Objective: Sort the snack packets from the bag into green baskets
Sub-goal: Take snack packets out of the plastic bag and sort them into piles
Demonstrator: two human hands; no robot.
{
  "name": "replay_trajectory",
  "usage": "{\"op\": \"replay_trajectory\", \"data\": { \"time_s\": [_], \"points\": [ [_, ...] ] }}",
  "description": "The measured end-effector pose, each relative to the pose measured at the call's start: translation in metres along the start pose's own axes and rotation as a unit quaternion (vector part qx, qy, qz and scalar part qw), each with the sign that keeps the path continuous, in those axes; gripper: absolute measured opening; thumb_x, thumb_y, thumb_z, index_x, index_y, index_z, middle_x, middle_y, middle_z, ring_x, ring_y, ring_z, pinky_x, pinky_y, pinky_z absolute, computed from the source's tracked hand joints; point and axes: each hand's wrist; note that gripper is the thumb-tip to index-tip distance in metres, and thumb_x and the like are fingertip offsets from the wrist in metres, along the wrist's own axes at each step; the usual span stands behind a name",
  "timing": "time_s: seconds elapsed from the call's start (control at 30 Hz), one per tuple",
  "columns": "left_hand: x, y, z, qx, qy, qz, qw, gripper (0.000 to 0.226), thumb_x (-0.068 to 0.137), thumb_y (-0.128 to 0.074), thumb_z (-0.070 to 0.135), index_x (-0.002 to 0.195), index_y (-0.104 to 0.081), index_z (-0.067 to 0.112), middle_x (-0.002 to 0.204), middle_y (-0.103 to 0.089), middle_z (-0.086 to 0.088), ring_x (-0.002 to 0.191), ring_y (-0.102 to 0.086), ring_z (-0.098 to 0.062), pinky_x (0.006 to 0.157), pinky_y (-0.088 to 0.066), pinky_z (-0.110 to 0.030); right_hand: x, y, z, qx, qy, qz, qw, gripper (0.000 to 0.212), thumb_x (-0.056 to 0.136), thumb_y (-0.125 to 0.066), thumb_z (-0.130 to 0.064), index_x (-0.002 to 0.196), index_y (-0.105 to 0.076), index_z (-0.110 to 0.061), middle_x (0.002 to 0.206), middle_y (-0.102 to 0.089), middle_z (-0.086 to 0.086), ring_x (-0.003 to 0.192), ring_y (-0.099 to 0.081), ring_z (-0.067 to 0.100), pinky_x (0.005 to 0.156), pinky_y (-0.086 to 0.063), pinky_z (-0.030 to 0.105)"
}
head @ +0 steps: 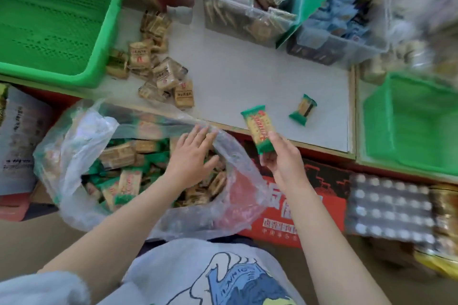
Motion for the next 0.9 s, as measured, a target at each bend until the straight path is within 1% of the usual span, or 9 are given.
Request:
{"op": "replay_trajectory", "data": {
  "time_s": [0.1, 0.23, 0.33, 0.43, 0.53, 0.6, 0.7, 0.8, 0.9],
  "points": [
    [0.040, -0.016, 0.040, 0.041, -0.025, -0.050, 0.998, 0.071, 0.096, -0.030, 0.063, 0.159, -0.011, 0.036, 0.169, 0.000, 0.004, 0.155, 0.004, -0.028, 0.122, -0.004, -0.049, 0.030, 0.049, -0.019, -0.005, 0.000, 0.049, 0.999, 0.009, 0.101, -0.058, -0.022, 0.099, -0.062, -0.014, 0.072, -0.062, 0.003, 0.053, -0.053, 0.011, 0.051, -0.046, 0.024],
    [0.071, -0.039, 0.057, 0.076, 0.029, -0.092, 0.992, 0.072, 0.098, -0.031, 0.066, 0.159, -0.007, 0.038, 0.169, 0.004, 0.002, 0.153, 0.012, -0.033, 0.121, -0.004, -0.058, 0.088, 0.091, -0.018, -0.045, -0.073, 0.098, 0.992, 0.025, 0.100, -0.061, -0.030, 0.114, -0.064, -0.010, 0.077, -0.062, 0.004, 0.056, -0.056, 0.010, 0.054, -0.051, 0.024],
    [0.078, -0.051, 0.062, 0.112, 0.056, -0.099, 0.987, 0.072, 0.097, -0.028, 0.064, 0.159, 0.000, 0.040, 0.168, 0.010, 0.000, 0.152, 0.018, -0.035, 0.122, -0.006, -0.060, 0.126, 0.109, -0.012, 0.022, -0.088, 0.097, 0.991, 0.032, 0.100, -0.062, -0.020, 0.129, -0.060, -0.006, 0.098, -0.070, 0.009, 0.072, -0.066, 0.014, 0.063, -0.056, 0.026],
    [0.079, -0.052, 0.068, 0.111, 0.069, -0.098, 0.987, 0.074, 0.095, -0.032, 0.063, 0.158, 0.002, 0.042, 0.168, 0.013, -0.001, 0.151, 0.021, -0.035, 0.122, -0.005, -0.059, 0.146, 0.123, -0.009, 0.110, -0.083, 0.121, 0.983, 0.042, 0.099, -0.060, -0.007, 0.139, -0.050, -0.004, 0.117, -0.068, 0.013, 0.090, -0.072, 0.021, 0.075, -0.058, 0.030],
    [0.078, -0.049, 0.070, 0.112, 0.067, -0.105, 0.986, 0.075, 0.095, -0.034, 0.062, 0.158, 0.002, 0.043, 0.168, 0.013, 0.000, 0.151, 0.021, -0.034, 0.122, -0.005, -0.058, 0.142, 0.127, 0.000, 0.131, -0.088, 0.128, 0.979, 0.041, 0.098, -0.060, -0.004, 0.137, -0.048, -0.004, 0.119, -0.067, 0.015, 0.097, -0.073, 0.026, 0.080, -0.060, 0.033],
    [0.078, -0.044, 0.069, 0.110, 0.058, -0.110, 0.986, 0.074, 0.095, -0.034, 0.063, 0.158, -0.001, 0.042, 0.168, 0.011, 0.001, 0.152, 0.019, -0.033, 0.122, -0.005, -0.058, 0.124, 0.118, 0.004, 0.108, -0.086, 0.102, 0.985, 0.031, 0.100, -0.058, -0.006, 0.130, -0.051, -0.006, 0.116, -0.069, 0.015, 0.099, -0.073, 0.029, 0.082, -0.060, 0.035],
    [0.072, -0.032, 0.061, 0.083, 0.024, -0.096, 0.992, 0.069, 0.098, -0.034, 0.061, 0.159, -0.008, 0.040, 0.168, 0.005, 0.003, 0.154, 0.013, -0.027, 0.124, -0.002, -0.052, 0.084, 0.089, -0.001, 0.057, -0.057, 0.024, 0.996, 0.015, 0.102, -0.053, -0.008, 0.118, -0.055, -0.008, 0.110, -0.072, 0.016, 0.095, -0.074, 0.028, 0.086, -0.060, 0.039],
    [0.043, -0.020, 0.041, 0.048, -0.007, -0.020, 0.999, 0.061, 0.101, -0.037, 0.051, 0.158, -0.021, 0.035, 0.168, -0.008, 0.003, 0.155, 0.001, -0.020, 0.124, -0.005, -0.046, 0.044, 0.045, -0.017, 0.027, -0.006, -0.059, 0.998, 0.009, 0.102, -0.053, -0.006, 0.108, -0.059, -0.008, 0.098, -0.073, 0.015, 0.082, -0.072, 0.028, 0.082, -0.061, 0.038],
    [-0.010, -0.014, 0.007, 0.011, 0.054, 0.039, 0.998, 0.056, 0.099, -0.038, 0.046, 0.153, -0.038, 0.028, 0.165, -0.023, 0.001, 0.153, -0.013, -0.021, 0.123, -0.017, -0.047, 0.020, -0.009, -0.023, -0.010, 0.038, -0.158, 0.987, 0.008, 0.100, -0.054, -0.002, 0.103, -0.061, -0.005, 0.085, -0.072, 0.013, 0.076, -0.069, 0.029, 0.077, -0.060, 0.036]
  ]
}}
Point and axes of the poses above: each hand's wrist, its own x-axis towards the middle knuckle, its own y-axis out of the back of the hand, z = x × y
